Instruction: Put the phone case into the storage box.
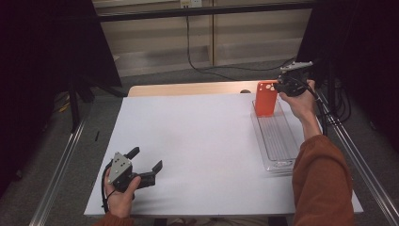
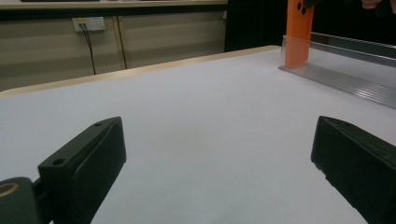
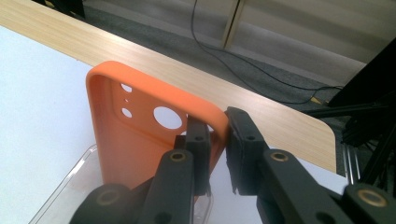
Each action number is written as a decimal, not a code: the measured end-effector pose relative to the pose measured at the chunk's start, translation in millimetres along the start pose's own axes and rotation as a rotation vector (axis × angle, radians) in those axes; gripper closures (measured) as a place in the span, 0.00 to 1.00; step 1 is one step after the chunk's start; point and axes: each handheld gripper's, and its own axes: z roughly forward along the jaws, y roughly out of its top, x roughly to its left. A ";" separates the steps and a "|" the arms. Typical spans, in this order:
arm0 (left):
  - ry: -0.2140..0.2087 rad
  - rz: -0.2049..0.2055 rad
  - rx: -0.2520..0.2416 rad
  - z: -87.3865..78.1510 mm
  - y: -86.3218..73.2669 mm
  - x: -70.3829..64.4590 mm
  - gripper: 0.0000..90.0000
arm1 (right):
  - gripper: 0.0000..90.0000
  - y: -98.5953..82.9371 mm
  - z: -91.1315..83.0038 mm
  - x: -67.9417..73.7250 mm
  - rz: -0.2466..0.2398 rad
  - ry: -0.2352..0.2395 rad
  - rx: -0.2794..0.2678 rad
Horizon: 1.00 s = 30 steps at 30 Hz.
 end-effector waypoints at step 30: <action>0.000 -0.012 -0.003 0.0 -0.4 0.0 0.04 | 0.79 -2.7 1.9 -3.5 0.064 -0.002 -0.006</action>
